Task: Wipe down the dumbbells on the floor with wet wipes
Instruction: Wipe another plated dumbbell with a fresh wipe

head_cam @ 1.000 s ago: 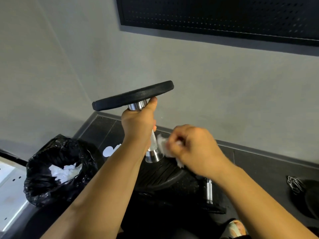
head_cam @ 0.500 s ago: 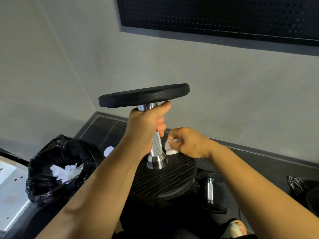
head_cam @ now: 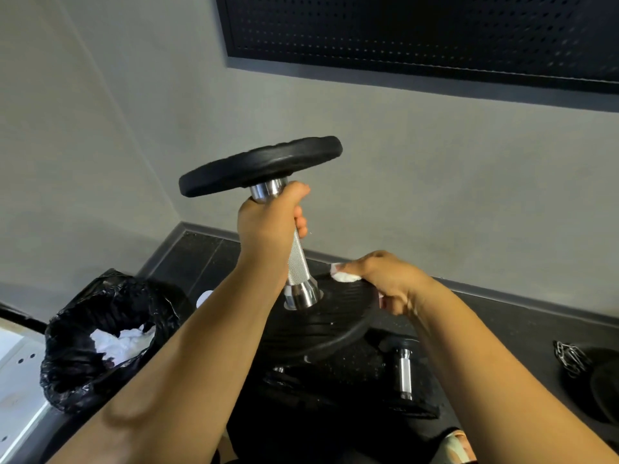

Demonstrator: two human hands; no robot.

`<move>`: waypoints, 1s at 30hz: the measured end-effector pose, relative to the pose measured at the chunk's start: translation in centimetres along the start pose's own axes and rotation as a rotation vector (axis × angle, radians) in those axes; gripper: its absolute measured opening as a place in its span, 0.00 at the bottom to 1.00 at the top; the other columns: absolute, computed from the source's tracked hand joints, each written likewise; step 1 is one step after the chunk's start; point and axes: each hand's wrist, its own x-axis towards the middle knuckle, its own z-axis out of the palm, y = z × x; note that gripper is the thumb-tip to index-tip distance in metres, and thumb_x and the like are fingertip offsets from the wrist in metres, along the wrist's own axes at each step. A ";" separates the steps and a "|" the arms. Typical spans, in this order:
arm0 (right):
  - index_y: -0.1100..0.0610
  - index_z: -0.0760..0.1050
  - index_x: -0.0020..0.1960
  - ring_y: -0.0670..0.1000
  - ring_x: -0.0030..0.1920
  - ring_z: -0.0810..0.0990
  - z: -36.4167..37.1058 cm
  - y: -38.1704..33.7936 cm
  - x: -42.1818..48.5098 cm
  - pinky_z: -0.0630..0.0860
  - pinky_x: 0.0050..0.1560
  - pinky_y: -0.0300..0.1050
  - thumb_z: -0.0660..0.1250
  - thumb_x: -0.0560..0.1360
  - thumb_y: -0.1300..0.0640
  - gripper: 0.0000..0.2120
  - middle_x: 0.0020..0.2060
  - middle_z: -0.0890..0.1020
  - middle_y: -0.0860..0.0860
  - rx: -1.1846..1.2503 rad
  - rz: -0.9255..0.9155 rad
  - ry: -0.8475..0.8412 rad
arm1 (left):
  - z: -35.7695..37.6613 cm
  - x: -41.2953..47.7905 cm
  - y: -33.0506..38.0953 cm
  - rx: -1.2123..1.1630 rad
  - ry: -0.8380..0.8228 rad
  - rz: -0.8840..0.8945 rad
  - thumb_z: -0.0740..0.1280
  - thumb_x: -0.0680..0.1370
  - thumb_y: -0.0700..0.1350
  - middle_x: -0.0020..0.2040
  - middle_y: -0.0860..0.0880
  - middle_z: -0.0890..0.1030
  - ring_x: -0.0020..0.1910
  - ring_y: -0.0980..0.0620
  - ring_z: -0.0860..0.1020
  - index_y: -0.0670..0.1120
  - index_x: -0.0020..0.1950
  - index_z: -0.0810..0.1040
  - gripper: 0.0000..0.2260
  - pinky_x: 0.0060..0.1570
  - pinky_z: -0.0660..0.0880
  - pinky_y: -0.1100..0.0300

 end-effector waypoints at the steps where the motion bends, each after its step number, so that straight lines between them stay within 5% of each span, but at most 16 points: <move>1: 0.61 0.75 0.38 0.48 0.17 0.68 0.0 -0.2 -0.3 0.62 0.20 0.32 0.71 0.74 0.56 0.10 0.21 0.74 0.53 0.063 -0.007 0.052 | 0.3 0.1 -0.1 0.024 0.073 0.048 0.69 0.74 0.42 0.28 0.52 0.71 0.27 0.55 0.69 0.46 0.37 0.71 0.09 0.31 0.70 0.62; 6: 0.63 0.73 0.38 0.46 0.14 0.66 0.9 -0.4 -1.7 0.61 0.17 0.31 0.70 0.75 0.59 0.10 0.18 0.70 0.51 0.236 -0.106 0.222 | 0.8 0.3 -0.8 0.110 0.266 0.178 0.72 0.73 0.47 0.33 0.52 0.75 0.28 0.55 0.73 0.47 0.44 0.72 0.10 0.33 0.74 0.60; 9: 0.60 0.72 0.37 0.44 0.15 0.62 0.7 -0.3 -2.1 0.59 0.18 0.32 0.69 0.75 0.51 0.14 0.19 0.68 0.49 0.005 -0.166 0.277 | 0.3 0.5 -0.5 0.040 0.262 0.117 0.71 0.74 0.45 0.24 0.53 0.71 0.21 0.56 0.70 0.47 0.36 0.70 0.12 0.26 0.71 0.63; 12: 0.60 0.75 0.42 0.44 0.24 0.72 0.2 -0.7 -2.4 0.68 0.27 0.36 0.68 0.73 0.42 0.20 0.25 0.74 0.47 -0.189 -0.181 0.254 | -0.1 0.1 -0.5 -0.001 0.223 0.132 0.71 0.74 0.41 0.24 0.50 0.67 0.19 0.56 0.65 0.46 0.33 0.67 0.15 0.23 0.67 0.64; 14: 0.58 0.74 0.44 0.49 0.36 0.76 0.0 -0.8 -2.2 0.73 0.37 0.44 0.69 0.72 0.42 0.18 0.34 0.78 0.50 -0.328 -0.286 0.375 | -0.2 -0.3 -0.8 -0.011 0.207 0.138 0.71 0.74 0.40 0.25 0.48 0.65 0.18 0.55 0.64 0.46 0.31 0.65 0.17 0.23 0.65 0.64; 16: 0.56 0.73 0.40 0.50 0.34 0.75 0.2 -1.0 -2.7 0.74 0.38 0.46 0.70 0.74 0.49 0.12 0.34 0.78 0.50 -0.363 -0.484 0.453 | -0.3 -0.5 -1.0 -0.013 0.206 0.127 0.71 0.74 0.40 0.24 0.48 0.64 0.18 0.55 0.63 0.46 0.30 0.64 0.19 0.22 0.64 0.64; 20: 0.52 0.79 0.41 0.47 0.40 0.79 1.3 -0.5 -4.7 0.77 0.41 0.43 0.70 0.74 0.49 0.07 0.38 0.82 0.46 -0.609 -0.600 0.095 | -0.4 -0.9 -1.3 -0.025 0.187 0.101 0.71 0.74 0.41 0.24 0.48 0.63 0.19 0.53 0.62 0.46 0.31 0.63 0.19 0.22 0.61 0.64; 23: 0.45 0.80 0.48 0.43 0.50 0.72 0.9 -0.1 -4.9 0.69 0.46 0.40 0.69 0.73 0.43 0.07 0.47 0.79 0.41 -0.967 -0.691 0.089 | -0.7 -1.0 -1.3 -0.017 0.130 0.111 0.70 0.74 0.39 0.26 0.46 0.59 0.21 0.53 0.58 0.48 0.31 0.61 0.20 0.24 0.57 0.61; 30: 0.47 0.74 0.40 0.48 0.44 0.78 0.9 -0.6 -1.0 0.75 0.50 0.47 0.71 0.72 0.48 0.07 0.40 0.79 0.45 -0.792 -0.555 -0.034 | -0.9 -1.8 -0.8 -0.040 -0.054 0.066 0.67 0.75 0.35 0.27 0.48 0.54 0.27 0.50 0.52 0.51 0.26 0.59 0.24 0.28 0.53 0.57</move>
